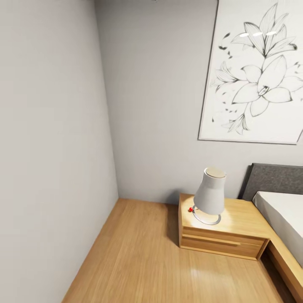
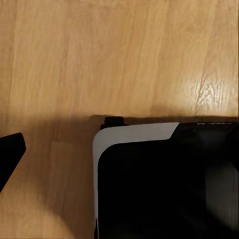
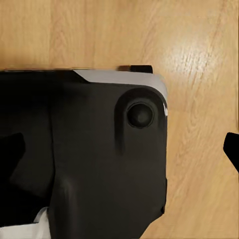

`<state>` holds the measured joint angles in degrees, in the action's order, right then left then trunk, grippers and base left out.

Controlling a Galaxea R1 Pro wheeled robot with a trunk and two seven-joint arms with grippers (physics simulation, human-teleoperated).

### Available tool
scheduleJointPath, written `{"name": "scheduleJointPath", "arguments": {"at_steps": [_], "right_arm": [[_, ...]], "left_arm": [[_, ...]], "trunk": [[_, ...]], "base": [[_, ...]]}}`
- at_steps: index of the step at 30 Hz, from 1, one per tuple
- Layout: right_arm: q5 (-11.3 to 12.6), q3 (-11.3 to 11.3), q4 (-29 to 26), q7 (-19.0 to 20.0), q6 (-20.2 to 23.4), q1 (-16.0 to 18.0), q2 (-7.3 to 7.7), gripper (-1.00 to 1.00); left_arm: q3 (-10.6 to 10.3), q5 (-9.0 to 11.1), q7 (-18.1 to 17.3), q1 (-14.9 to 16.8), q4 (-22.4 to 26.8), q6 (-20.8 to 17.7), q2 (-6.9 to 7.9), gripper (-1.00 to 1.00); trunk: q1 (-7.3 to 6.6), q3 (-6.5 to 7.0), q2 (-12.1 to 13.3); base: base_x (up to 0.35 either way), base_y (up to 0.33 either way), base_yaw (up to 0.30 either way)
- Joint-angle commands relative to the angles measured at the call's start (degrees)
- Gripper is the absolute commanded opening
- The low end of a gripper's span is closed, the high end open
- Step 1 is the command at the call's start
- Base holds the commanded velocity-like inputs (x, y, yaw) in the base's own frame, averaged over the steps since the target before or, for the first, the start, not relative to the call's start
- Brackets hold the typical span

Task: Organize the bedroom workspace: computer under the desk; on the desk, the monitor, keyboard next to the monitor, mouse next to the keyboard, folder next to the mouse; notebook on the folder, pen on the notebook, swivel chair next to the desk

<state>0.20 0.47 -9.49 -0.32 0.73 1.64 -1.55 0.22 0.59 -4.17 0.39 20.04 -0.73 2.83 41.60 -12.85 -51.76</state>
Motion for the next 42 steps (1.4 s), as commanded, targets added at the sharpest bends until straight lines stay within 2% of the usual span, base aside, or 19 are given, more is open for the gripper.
{"name": "scheduleJointPath", "arguments": {"at_steps": [1, 2, 5, 6, 9, 10, 11, 13, 14, 16, 22, 23, 25, 28, 31, 34, 37, 42], "right_arm": [[0.0, 0.1, -1.0, 0.0, 0.1, 0.0, -0.01, 1.00], [0.0, 0.1, -2.6, 0.0, 0.2, 0.0, -0.02, 1.00], [0.1, 0.1, -4.8, 0.0, 0.2, 0.0, -0.02, 1.00], [0.1, 0.1, -5.7, 0.0, 0.1, 0.0, 0.01, 1.00], [0.1, 0.5, -6.8, 0.0, 0.0, 0.0, 0.16, 1.00], [0.4, 1.3, -7.2, 0.0, -0.5, 0.0, 0.44, 1.00], [0.5, 1.7, -7.3, 0.0, -0.8, 0.0, 0.51, 1.00], [1.5, 4.7, -7.4, 0.0, -3.5, 0.0, 0.58, 1.00], [2.0, 6.3, -7.5, 0.0, -4.7, 0.0, 0.57, 1.00], [2.5, 7.9, -7.6, 0.0, -6.4, 0.0, 0.42, 1.00], [3.0, 9.4, -9.4, -0.1, -9.2, 0.6, 0.28, 1.00], [3.0, 9.7, -11.7, -0.5, -9.8, 1.6, 0.57, 1.00], [3.0, 9.8, -12.6, -1.6, -9.9, 2.9, 1.02, 1.00], [3.2, 9.9, -12.8, -2.9, -10.0, 4.2, 1.46, 1.00], [4.4, 10.0, -12.9, -3.6, -11.0, 4.8, 1.52, 1.00], [6.5, 10.0, -12.7, -3.6, -13.9, 5.0, 1.35, 1.00], [6.9, 9.8, -12.6, -3.5, -15.4, 5.1, 0.99, 1.00], [7.0, 9.7, -12.3, -3.4, -16.1, 5.1, -0.12, 1.00]], "left_arm": [[0.2, 0.6, -1.2, 0.0, 0.4, -0.1, 0.34, 1.00], [0.7, 2.1, -3.3, 0.0, 0.8, -0.1, 1.04, 1.00], [1.6, 4.7, -7.0, 0.0, 1.1, -0.1, 2.44, 1.00], [2.2, 6.5, -9.8, 0.0, 1.3, 0.0, 3.42, 1.00], [3.1, 9.9, -15.0, 0.0, 1.5, 0.0, 5.13, 1.00], [3.7, 12.4, -17.6, 0.0, 1.5, 0.1, 5.88, 1.00], [4.0, 13.2, -18.2, 0.0, 1.5, 0.1, 6.03, 1.00], [4.8, 16.3, -19.4, 0.0, 1.5, 0.1, 6.36, 1.00], [5.1, 17.5, -19.7, 0.0, 1.5, 0.1, 6.44, 1.00], [5.4, 18.7, -19.9, 0.0, 1.5, 0.1, 6.54, 1.00], [5.5, 19.7, -19.3, 0.0, 1.3, 0.0, 6.64, 1.00], [5.4, 19.6, -17.7, 0.0, 1.3, 0.0, 6.69, 1.00], [5.4, 19.6, -15.6, 0.0, 1.3, 0.0, 6.68, 1.00], [5.4, 19.6, -13.3, 0.0, 1.3, 0.1, 6.63, 1.00], [5.4, 19.7, -11.0, 0.0, 1.4, 1.5, 6.58, 1.00], [5.5, 19.7, -10.1, 0.0, 1.3, 8.7, 6.52, 1.00], [5.4, 19.7, -10.0, 0.0, 1.1, 13.8, 6.50, 1.00], [5.4, 19.7, -10.0, 0.0, 1.0, 17.4, 6.49, 1.00]], "trunk": [[-0.22, 0.10, 0.4], [-0.44, 0.28, 0.8], [-1.10, 0.82, 2.0], [-1.32, 1.00, 2.4], [-1.98, 1.54, 3.6], [-2.20, 1.72, 4.0], [-2.42, 1.90, 4.4], [-2.86, 2.26, 5.2], [-3.08, 2.44, 5.6], [-3.52, 2.79, 6.4], [-4.83, 3.87, 8.8], [-5.05, 4.05, 9.2], [-5.49, 4.41, 10.0], [-6.15, 4.95, 11.2], [-6.81, 5.49, 12.4], [-6.81, 5.49, 12.4], [-6.81, 5.49, 12.4], [-6.81, 5.49, 12.4]], "base": [[0.000, 0.000, 0.000], [0.000, 0.000, 0.000], [0.000, 0.000, 0.000], [0.000, 0.000, 0.000], [0.000, 0.000, 0.000], [0.000, 0.000, 0.000], [0.000, 0.000, 0.000], [0.000, 0.000, 0.000], [0.000, 0.000, 0.000], [0.000, 0.000, 0.000], [0.000, 0.000, 0.000], [0.000, 0.000, 0.000], [0.000, 0.000, 0.000], [0.000, 0.000, 0.000], [0.000, 0.000, 0.000], [0.000, 0.000, 0.000], [0.000, 0.000, 0.000], [0.000, 0.000, 0.000]]}}
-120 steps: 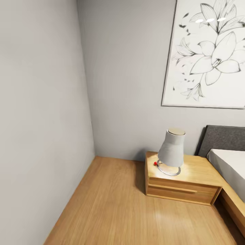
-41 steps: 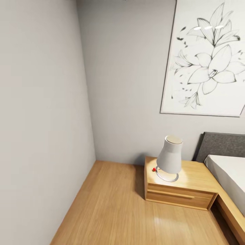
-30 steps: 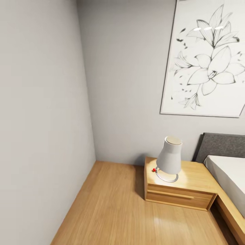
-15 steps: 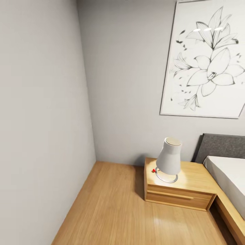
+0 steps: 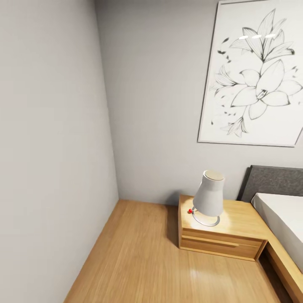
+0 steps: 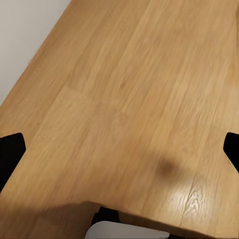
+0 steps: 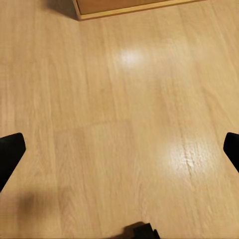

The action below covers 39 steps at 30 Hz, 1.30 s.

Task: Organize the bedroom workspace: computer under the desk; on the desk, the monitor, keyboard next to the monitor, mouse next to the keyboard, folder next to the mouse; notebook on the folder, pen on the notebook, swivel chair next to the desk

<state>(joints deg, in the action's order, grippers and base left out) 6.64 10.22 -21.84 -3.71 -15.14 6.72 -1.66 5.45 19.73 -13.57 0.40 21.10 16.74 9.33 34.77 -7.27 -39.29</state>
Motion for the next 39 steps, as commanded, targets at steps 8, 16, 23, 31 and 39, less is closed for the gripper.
{"name": "scheduleJointPath", "arguments": {"at_steps": [8, 16, 23, 31, 39], "right_arm": [[0.5, -0.2, 2.3, -0.1, -0.4, 0.0, -0.21, 1.00], [0.4, -0.2, 3.3, -0.2, -0.5, 0.4, -0.06, 1.00], [0.2, -0.3, 3.4, -0.2, -0.6, 0.4, -0.02, 1.00], [-6.9, -0.4, 3.7, -0.4, -3.1, 0.4, -0.09, 1.00], [-9.4, -0.4, 3.9, -0.6, -3.9, 0.4, -0.18, 1.00]], "left_arm": [[0.2, 0.6, -0.4, 0.0, -0.6, 1.1, -0.09, 1.00], [0.1, 0.6, -0.2, 0.0, -3.9, 1.2, -0.29, 1.00], [-0.2, 0.5, 3.7, 0.0, -4.0, 1.2, -0.56, 1.00], [-0.3, 0.4, 7.7, 0.0, -4.0, 1.2, -1.42, 1.00], [-0.3, 0.4, 7.8, 0.0, -4.0, 1.3, -1.45, 1.00]], "trunk": [[0.01, -0.31, -0.1], [0.01, -0.85, -0.1], [0.01, -1.34, -0.1], [0.01, -1.84, -0.1], [0.01, -2.33, -0.1]], "base": [[0.000, 0.000, 0.044], [0.000, -0.181, 0.137], [0.000, -0.306, 0.150], [-0.061, -0.314, 0.189], [-0.070, -0.258, 0.200]]}}
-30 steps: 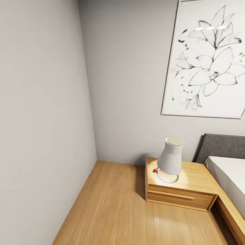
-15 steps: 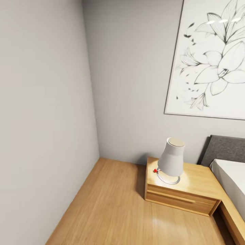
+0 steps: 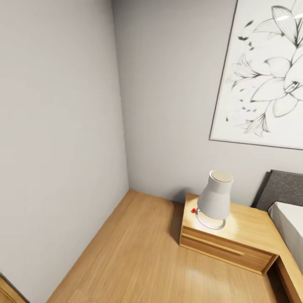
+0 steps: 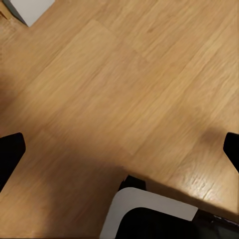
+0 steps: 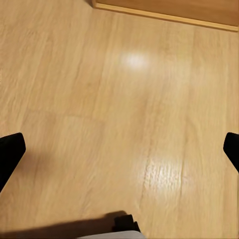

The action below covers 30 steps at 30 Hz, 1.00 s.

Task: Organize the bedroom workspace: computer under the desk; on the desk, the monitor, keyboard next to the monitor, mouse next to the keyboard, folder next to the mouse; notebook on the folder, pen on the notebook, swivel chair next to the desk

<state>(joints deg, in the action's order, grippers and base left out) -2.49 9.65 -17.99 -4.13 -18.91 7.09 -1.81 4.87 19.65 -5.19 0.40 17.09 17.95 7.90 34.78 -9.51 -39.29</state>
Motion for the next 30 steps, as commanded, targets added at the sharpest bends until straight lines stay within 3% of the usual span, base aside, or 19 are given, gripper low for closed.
{"name": "scheduleJointPath", "arguments": {"at_steps": [1, 30], "right_arm": [[-0.4, 0.2, 0.0, -0.2, -0.2, 0.0, -0.03, 1.00], [-0.7, 0.1, 0.1, -0.2, -0.2, 0.0, 0.04, 1.00]], "left_arm": [[0.3, 0.5, -0.5, 0.0, 0.0, 0.0, -0.03, 1.00], [0.3, 0.4, -0.5, 0.0, 0.0, 0.1, -0.08, 1.00]], "trunk": [[0.01, -0.15, -0.1], [0.01, -1.91, -0.1]], "base": [[-0.019, -0.079, 0.201], [-0.002, -0.008, 0.201]]}}
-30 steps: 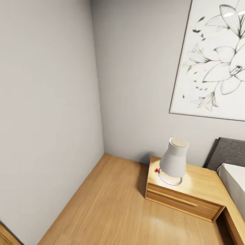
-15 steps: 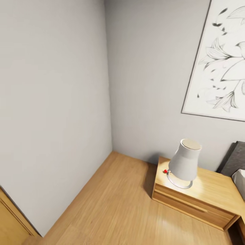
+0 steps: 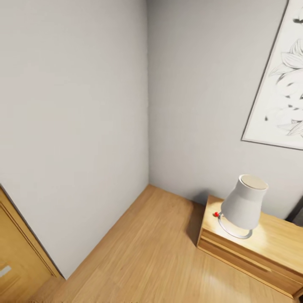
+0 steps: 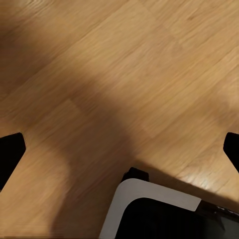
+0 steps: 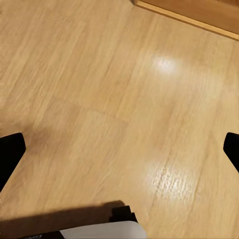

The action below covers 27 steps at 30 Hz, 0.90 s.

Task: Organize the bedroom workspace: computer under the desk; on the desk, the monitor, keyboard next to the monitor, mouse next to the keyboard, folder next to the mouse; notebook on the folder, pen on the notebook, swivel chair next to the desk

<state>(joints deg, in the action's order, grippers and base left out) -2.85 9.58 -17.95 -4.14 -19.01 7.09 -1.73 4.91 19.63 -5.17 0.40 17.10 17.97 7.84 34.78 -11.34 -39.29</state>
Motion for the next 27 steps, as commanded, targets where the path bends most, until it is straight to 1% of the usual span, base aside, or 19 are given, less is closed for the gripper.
{"name": "scheduleJointPath", "arguments": {"at_steps": [1, 19, 21, 27], "right_arm": [[-0.3, 0.2, 0.0, -0.2, -0.1, 0.0, -0.03, 1.00], [-0.3, 0.2, 0.0, -0.1, -0.2, 0.0, -0.03, 1.00], [-0.3, 0.2, 0.0, -0.1, -0.5, 0.0, -0.03, 1.00], [-0.2, 0.2, 0.2, 0.1, -3.8, 0.0, -0.09, 1.00]], "left_arm": [[0.3, 0.5, -0.5, 0.0, 0.0, 0.0, -0.02, 1.00], [0.3, 0.5, -0.5, 0.0, 0.0, 0.0, -0.02, 1.00], [0.3, 0.5, -0.5, 0.0, 0.0, 0.0, -0.02, 1.00], [0.3, 0.5, -0.5, 0.0, 0.0, 0.0, -0.02, 1.00]], "trunk": [[0.01, -0.14, -0.1], [0.01, -1.24, -0.1], [0.01, -1.32, -0.1], [0.01, -1.40, -0.1]], "base": [[0.000, 0.000, 0.201], [0.000, 0.000, 0.200], [0.000, 0.000, 0.128], [0.000, 0.000, 0.042]]}}
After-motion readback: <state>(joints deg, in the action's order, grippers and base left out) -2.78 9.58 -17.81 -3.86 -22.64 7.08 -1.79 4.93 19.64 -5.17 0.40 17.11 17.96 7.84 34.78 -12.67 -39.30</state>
